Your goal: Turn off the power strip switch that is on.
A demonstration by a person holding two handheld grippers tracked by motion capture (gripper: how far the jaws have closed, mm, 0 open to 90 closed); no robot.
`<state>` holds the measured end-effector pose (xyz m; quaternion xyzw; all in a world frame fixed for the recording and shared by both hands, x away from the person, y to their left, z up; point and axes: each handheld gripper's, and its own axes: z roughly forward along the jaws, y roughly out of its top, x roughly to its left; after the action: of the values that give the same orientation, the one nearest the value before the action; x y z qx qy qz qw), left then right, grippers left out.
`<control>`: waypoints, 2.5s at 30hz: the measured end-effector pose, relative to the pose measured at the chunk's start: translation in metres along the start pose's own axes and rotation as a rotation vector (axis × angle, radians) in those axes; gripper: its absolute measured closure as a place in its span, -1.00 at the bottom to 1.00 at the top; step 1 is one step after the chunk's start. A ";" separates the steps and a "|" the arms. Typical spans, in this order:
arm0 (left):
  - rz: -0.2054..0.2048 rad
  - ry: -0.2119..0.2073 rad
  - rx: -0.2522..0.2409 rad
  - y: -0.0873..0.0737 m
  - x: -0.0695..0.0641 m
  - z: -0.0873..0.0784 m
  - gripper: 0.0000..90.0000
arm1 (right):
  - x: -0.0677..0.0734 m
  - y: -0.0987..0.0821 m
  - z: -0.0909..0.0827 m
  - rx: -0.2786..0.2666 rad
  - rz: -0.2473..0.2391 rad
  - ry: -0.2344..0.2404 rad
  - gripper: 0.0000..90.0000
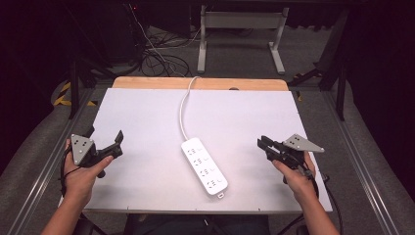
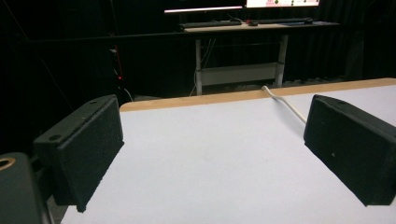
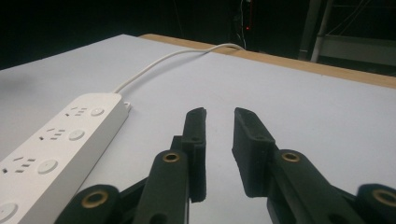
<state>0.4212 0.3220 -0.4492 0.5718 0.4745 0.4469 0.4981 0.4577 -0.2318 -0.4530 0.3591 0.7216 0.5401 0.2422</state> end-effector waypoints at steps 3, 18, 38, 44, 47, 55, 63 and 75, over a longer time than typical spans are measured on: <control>0.000 -0.012 0.001 0.001 -0.001 0.002 -0.88 | 0.008 0.007 -0.005 0.123 0.038 -0.015 0.90; -0.002 -0.022 0.004 0.000 -0.001 0.003 -0.87 | 0.010 0.020 -0.010 0.185 0.008 0.033 1.00; 0.000 -0.021 0.014 -0.001 -0.001 0.004 -0.87 | 0.035 0.067 0.032 0.201 -0.039 0.110 1.00; 0.000 -0.026 0.017 -0.001 -0.002 0.005 -0.87 | 0.049 0.079 0.055 0.219 -0.075 0.149 1.00; 0.000 -0.025 0.017 -0.001 -0.002 0.004 -0.87 | 0.053 0.080 0.062 0.231 -0.090 0.160 1.00; 0.001 -0.027 0.020 -0.001 -0.002 0.005 -0.87 | 0.067 0.084 0.079 0.262 -0.124 0.184 1.00; 0.003 -0.024 0.024 -0.002 -0.001 0.003 -0.86 | 0.074 0.084 0.088 0.285 -0.139 0.208 1.00; 0.009 -0.025 0.026 -0.002 -0.001 0.004 -0.86 | 0.084 0.077 0.107 0.338 -0.152 0.228 1.00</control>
<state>0.4244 0.3210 -0.4513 0.5858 0.4716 0.4357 0.4946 0.5033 -0.0891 -0.4081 0.2757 0.8496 0.4288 0.1355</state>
